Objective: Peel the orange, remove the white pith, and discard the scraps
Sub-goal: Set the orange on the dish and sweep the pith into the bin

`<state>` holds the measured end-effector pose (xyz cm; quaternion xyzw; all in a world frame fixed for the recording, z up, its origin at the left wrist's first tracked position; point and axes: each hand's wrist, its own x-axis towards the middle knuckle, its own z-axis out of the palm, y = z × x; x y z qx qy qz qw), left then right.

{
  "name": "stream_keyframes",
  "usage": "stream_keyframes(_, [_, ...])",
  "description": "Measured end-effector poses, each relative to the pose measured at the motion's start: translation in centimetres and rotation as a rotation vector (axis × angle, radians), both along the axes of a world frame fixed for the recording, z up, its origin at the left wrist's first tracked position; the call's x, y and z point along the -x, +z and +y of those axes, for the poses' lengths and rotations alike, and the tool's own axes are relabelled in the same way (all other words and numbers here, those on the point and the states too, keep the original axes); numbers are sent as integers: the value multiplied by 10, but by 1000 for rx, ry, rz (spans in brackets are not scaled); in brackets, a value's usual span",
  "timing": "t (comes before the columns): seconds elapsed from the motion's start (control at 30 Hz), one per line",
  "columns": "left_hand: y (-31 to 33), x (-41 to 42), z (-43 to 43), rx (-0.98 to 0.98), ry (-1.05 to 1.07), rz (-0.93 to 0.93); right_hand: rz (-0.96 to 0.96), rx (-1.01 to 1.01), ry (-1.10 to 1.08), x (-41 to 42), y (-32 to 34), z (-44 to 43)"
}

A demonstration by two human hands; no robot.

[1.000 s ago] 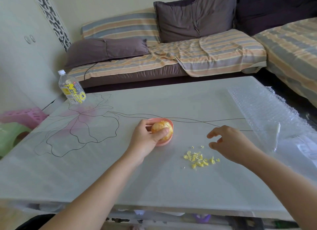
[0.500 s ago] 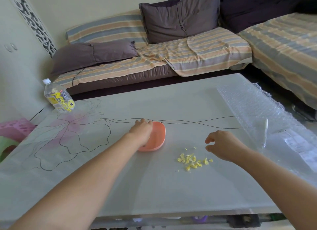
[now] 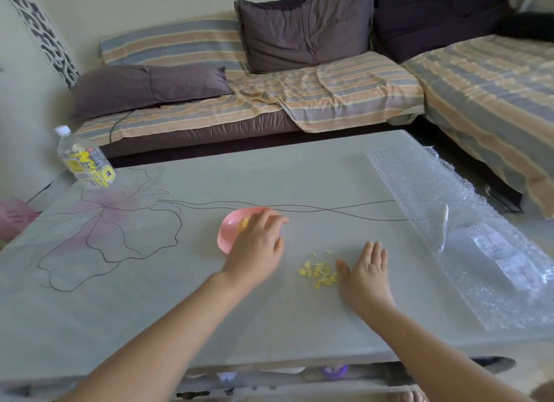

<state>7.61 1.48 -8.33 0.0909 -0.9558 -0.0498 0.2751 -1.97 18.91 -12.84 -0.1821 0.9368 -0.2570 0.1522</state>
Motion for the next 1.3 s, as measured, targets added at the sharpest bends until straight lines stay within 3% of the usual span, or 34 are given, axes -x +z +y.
stream_keyframes(0.1, [-24, -18, 28, -253, -46, -35, 14, 14, -16, -15, -4, -22])
stream_keyframes(0.17, [-42, -28, 37, -453, 59, -79, 3, 23, -10, -21, -4, -35])
stream_keyframes(0.27, [-57, -39, 41, -759, 288, 36, -3, 41, -9, -20, -1, -45])
stream_keyframes(0.5, [-61, -49, 55, -986, 374, 165, 44, 32, 144, -32, -7, -55])
stream_keyframes(0.77, [-48, -57, 58, -1071, 394, 116, 193, 150, 468, -45, -11, -27])
stream_keyframes(1.07, [-41, -77, 69, -1167, 394, 65, 430, 72, 772, -57, 1, 28])
stream_keyframes(1.17, [-41, -81, 77, -1315, 388, 78, 353, 45, 797, -47, 9, 29])
stream_keyframes(1.3, [-34, -88, 89, -1616, 353, 156, 305, 110, 646, -13, 19, 10])
